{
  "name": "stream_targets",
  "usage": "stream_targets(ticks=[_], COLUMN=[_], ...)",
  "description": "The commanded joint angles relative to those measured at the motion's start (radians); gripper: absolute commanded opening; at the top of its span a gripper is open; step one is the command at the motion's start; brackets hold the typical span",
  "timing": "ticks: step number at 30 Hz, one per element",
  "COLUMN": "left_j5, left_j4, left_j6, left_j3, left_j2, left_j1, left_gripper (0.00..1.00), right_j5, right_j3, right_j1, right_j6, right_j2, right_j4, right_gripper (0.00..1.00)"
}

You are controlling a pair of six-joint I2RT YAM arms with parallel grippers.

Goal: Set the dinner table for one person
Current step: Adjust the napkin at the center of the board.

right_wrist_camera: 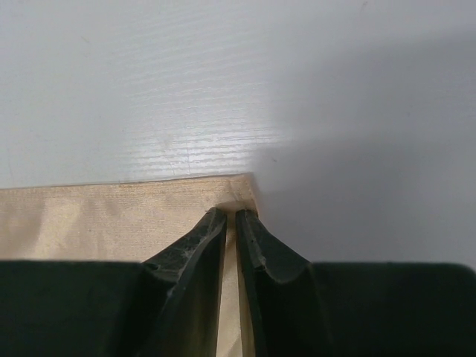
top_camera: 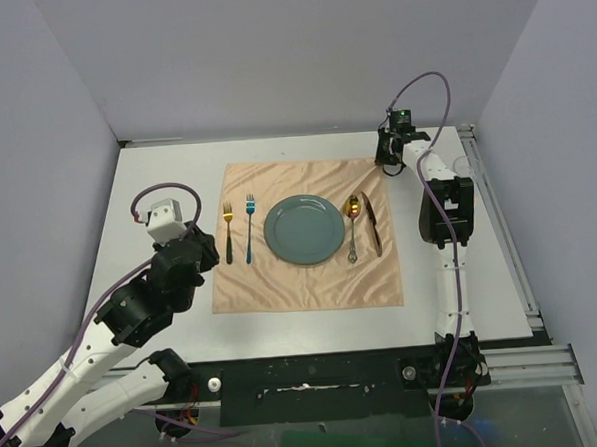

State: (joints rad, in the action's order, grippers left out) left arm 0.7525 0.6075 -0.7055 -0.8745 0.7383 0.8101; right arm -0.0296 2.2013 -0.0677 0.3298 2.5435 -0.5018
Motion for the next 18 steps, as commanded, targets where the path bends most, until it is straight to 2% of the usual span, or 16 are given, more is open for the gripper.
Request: stream_targets(ticks=[1, 12, 14, 18], left_j5=[0.015, 0.012, 0.008, -0.009], left_j4=[-0.015, -0.016, -0.021, -0.042], left_j6=[0.015, 0.012, 0.01, 0.002], left_j3=[-0.053, -0.048, -0.04, -0.017], left_j2=[-0.019, -0.028, -0.031, -0.031], left_j1=[0.003, 0.003, 0.003, 0.003], left_gripper=[0.29, 0.29, 0.29, 0.29], right_j5=[0.009, -0.076, -0.105, -0.156], right_j3=[0.032, 0.05, 0.021, -0.099], right_j1=[0.025, 0.027, 0.026, 0.025], right_j6=[0.001, 0.019, 0.018, 0.017], right_j2=[0.058, 0.048, 0.023, -0.094], right_j4=[-0.036, -0.017, -0.01, 0.052], right_gripper=[0.15, 0.2, 0.25, 0.29])
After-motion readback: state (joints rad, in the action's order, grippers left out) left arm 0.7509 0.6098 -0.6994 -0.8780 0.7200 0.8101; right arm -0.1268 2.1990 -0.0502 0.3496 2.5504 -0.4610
